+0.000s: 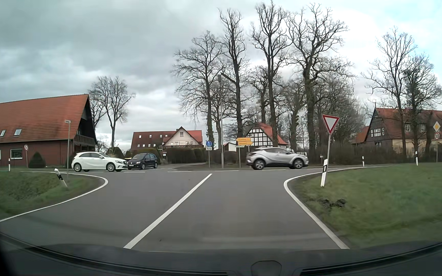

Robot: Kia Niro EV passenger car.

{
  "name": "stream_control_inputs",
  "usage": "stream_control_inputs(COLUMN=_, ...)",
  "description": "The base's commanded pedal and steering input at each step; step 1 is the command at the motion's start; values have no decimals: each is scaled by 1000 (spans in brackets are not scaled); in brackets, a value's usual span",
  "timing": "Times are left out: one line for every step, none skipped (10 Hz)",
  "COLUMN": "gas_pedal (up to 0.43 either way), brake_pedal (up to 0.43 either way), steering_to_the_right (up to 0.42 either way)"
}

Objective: Follow the waypoints while adhering to traffic rules and regulations

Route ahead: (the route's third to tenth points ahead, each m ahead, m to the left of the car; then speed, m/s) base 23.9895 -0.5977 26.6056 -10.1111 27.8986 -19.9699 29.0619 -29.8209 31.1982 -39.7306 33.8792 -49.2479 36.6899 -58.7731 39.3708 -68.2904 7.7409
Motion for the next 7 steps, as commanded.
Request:
stream_control_inputs(gas_pedal=0, brake_pedal=226, steering_to_the_right=-2)
stream_control_inputs(gas_pedal=0, brake_pedal=226, steering_to_the_right=-1)
stream_control_inputs(gas_pedal=0, brake_pedal=213, steering_to_the_right=-1)
stream_control_inputs(gas_pedal=0, brake_pedal=207, steering_to_the_right=-1)
stream_control_inputs(gas_pedal=0, brake_pedal=207, steering_to_the_right=0)
stream_control_inputs(gas_pedal=0, brake_pedal=207, steering_to_the_right=1)
stream_control_inputs(gas_pedal=0, brake_pedal=201, steering_to_the_right=5)
